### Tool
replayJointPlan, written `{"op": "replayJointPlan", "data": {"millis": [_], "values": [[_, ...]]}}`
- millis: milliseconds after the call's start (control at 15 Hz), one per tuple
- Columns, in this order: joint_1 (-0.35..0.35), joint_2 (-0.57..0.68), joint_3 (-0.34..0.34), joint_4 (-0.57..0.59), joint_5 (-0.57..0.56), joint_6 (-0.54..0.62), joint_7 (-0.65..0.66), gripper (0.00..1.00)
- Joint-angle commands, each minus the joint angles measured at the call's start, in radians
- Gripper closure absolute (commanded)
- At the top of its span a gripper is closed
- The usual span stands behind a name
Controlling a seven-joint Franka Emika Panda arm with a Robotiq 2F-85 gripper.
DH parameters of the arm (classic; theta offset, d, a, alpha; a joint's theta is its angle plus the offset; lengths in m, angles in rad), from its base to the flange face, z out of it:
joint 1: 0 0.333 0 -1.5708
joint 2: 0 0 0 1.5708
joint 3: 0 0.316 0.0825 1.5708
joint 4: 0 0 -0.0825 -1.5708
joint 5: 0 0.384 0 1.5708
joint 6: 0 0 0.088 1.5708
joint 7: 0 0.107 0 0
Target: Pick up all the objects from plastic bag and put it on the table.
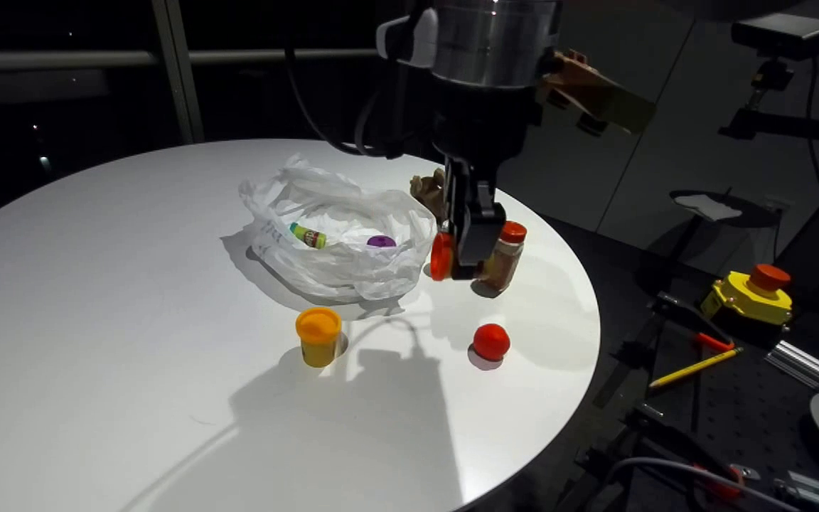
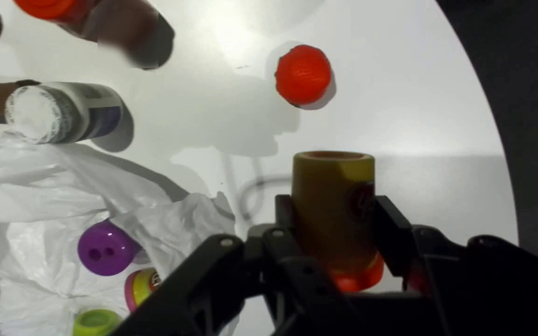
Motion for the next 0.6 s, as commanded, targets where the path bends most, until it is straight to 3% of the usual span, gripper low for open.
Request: {"op": "replayJointPlan", "data": {"millis": [0, 267, 533], "values": [[0.019, -0.014, 0.042, -0.103, 0.045, 0.135, 0.092, 0.8], [0.038, 0.064, 0.019, -0.102, -0.059, 0.307, 0.308, 0.8], [0.063, 0.14, -0.055, -0.044, -0.239, 0.374, 0.515, 0.8]]}}
